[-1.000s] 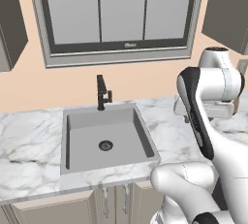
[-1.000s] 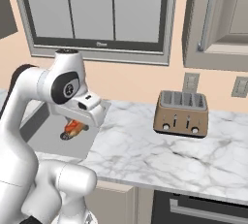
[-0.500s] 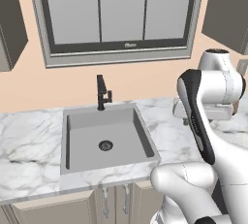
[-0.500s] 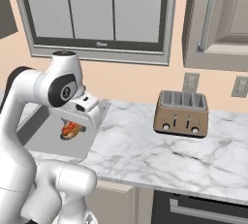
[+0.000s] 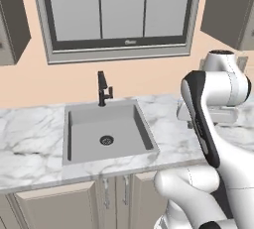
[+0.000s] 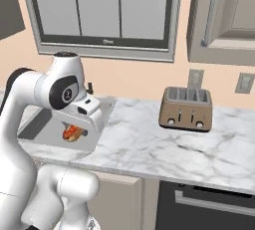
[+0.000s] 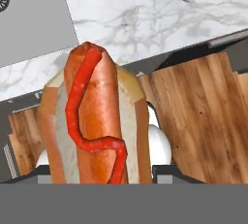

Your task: Store the hot dog in the freezer for long-term storage. Close the freezer door after placing the cooked food.

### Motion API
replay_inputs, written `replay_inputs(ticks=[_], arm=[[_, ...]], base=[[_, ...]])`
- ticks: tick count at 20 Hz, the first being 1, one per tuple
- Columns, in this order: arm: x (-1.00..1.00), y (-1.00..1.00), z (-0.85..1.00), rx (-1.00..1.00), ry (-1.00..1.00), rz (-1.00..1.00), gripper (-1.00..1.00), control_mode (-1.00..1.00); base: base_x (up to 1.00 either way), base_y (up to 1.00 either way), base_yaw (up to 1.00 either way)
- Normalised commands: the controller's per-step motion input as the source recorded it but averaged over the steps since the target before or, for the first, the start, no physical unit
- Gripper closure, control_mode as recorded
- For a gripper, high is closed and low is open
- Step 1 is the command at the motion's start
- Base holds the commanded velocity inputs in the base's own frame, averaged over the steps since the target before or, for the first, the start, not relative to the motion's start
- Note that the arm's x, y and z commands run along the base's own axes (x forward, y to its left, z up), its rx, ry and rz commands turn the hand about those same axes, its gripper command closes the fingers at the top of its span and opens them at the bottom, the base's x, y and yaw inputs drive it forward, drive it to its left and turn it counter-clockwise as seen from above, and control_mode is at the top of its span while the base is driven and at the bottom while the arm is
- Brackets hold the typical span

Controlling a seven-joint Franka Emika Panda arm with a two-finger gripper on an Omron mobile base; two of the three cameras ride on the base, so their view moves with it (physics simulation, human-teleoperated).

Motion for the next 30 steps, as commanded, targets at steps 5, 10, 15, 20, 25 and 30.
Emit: replay_inputs(ticks=[5, 10, 15, 20, 25, 30], arm=[[0.00, 0.00, 0.00, 0.00, 0.00, 0.00, 1.00, 1.00], [0.00, 0.00, 0.00, 0.00, 0.00, 0.00, 1.00, 1.00], [0.00, 0.00, 0.00, 0.00, 0.00, 0.00, 1.00, 1.00], [0.00, 0.00, 0.00, 0.00, 0.00, 0.00, 1.00, 1.00], [0.00, 0.00, 0.00, 0.00, 0.00, 0.00, 1.00, 1.00], [0.00, 0.00, 0.00, 0.00, 0.00, 0.00, 1.00, 1.00]], base=[[-0.94, -0.08, -0.10], [-0.83, -0.55, -0.39], [-0.25, -0.76, -0.54], [0.00, -0.54, -0.59], [0.31, -0.67, -0.53], [0.49, -0.83, -0.29]])
